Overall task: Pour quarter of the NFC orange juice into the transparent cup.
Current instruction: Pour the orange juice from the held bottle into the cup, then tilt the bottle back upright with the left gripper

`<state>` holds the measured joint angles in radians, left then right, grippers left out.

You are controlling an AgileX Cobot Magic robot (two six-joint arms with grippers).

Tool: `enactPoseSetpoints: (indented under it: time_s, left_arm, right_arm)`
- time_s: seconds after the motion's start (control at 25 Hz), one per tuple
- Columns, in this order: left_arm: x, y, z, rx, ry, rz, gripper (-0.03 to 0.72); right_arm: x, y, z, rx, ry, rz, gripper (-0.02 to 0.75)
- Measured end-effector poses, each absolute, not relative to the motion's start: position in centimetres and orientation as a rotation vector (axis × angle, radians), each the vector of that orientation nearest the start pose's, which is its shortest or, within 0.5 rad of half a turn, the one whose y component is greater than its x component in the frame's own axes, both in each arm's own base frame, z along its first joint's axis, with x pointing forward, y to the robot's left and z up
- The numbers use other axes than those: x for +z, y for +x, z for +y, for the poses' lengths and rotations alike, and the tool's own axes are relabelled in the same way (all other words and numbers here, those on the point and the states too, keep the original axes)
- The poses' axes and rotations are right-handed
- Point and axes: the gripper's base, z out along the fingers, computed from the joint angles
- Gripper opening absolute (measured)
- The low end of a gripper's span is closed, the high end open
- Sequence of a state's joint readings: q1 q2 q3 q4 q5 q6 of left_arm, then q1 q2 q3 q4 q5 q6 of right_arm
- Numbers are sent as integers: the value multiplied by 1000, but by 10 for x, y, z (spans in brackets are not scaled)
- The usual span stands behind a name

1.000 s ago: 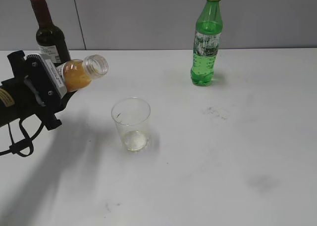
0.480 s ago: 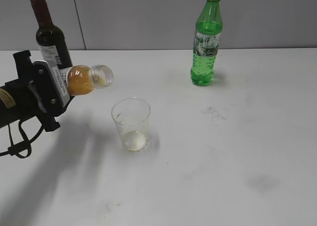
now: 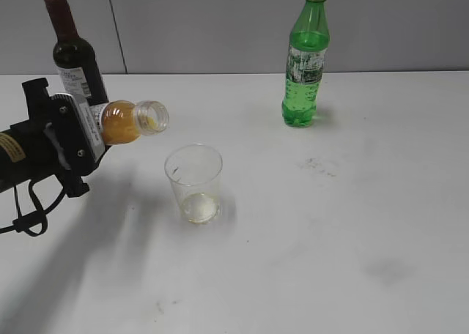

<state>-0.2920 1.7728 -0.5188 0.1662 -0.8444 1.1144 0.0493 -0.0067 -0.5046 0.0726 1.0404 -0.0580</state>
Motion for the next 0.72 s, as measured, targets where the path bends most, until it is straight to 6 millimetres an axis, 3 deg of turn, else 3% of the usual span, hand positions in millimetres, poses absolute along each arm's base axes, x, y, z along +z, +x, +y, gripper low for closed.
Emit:
enactPoseSetpoints:
  time_s: [0.72]
  left_arm:
    - [137, 283, -98, 554, 1409, 1347, 465]
  right_arm:
    - [280, -6, 5, 81, -111, 2009, 589]
